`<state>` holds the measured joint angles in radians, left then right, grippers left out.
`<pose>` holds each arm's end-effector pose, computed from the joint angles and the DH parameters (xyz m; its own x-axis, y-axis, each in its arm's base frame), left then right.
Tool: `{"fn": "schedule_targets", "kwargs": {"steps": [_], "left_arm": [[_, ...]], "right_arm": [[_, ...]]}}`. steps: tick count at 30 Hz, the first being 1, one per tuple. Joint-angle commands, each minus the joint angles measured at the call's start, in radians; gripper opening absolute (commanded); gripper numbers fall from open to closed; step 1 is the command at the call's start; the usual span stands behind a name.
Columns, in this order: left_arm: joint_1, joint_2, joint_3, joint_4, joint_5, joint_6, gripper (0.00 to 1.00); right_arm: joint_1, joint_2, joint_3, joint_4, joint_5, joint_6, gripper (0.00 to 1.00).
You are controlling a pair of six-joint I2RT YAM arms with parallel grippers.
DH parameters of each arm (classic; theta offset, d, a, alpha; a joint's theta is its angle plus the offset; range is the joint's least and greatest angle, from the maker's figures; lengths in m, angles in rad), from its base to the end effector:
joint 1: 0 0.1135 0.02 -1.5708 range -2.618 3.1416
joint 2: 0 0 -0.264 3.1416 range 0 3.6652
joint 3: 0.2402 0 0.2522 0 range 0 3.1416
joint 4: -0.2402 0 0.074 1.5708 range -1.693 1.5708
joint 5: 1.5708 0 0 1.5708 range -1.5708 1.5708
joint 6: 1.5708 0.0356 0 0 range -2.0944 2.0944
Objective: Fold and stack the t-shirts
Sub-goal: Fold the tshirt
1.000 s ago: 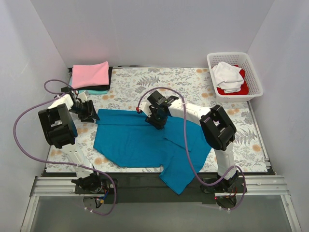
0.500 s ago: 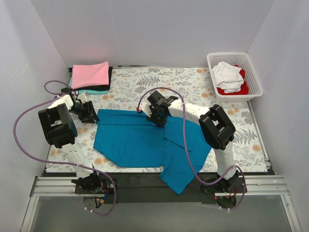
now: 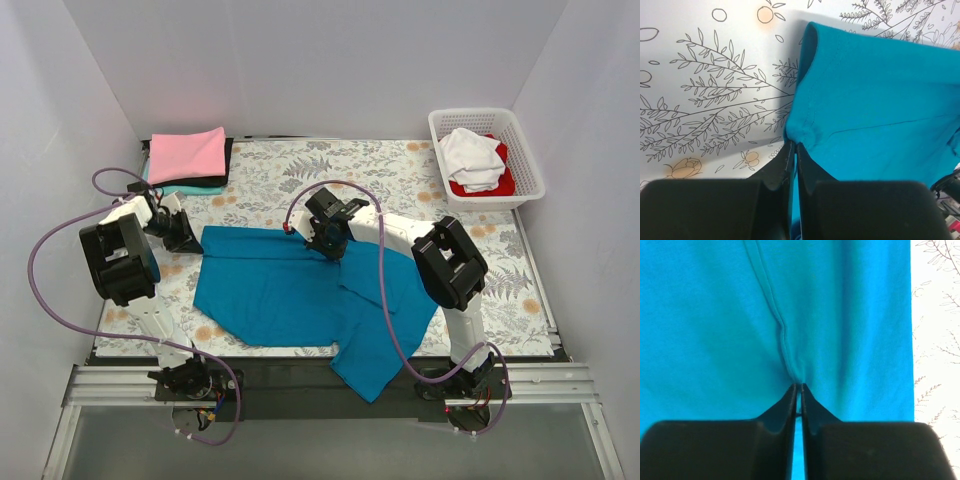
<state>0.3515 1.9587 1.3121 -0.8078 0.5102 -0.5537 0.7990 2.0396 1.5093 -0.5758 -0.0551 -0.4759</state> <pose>0.3475 0.1089 0.1538 -0.6632 -0.7320 0.1563 -0.7006 0.5337 -0.4737 0.2985 0.3096 0.1789 -0.2185 -0.8804 -0.4209 -0.9370 0.3098 -0.1616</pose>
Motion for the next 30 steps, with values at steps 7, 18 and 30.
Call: {"fn": "schedule_targets", "kwargs": {"steps": [7, 18, 30], "left_arm": [[0.006, -0.026, 0.045, -0.018, 0.056, -0.009, 0.00], [0.006, -0.101, 0.059, -0.050, 0.062, -0.003, 0.00], [0.015, -0.153, 0.023, -0.082, 0.027, 0.040, 0.00]], "right_arm": [[0.003, -0.030, 0.022, 0.011, 0.009, -0.010, 0.01], [0.002, -0.097, -0.003, 0.011, 0.014, -0.015, 0.01], [0.003, -0.137, -0.066, 0.014, 0.018, -0.032, 0.01]]}}
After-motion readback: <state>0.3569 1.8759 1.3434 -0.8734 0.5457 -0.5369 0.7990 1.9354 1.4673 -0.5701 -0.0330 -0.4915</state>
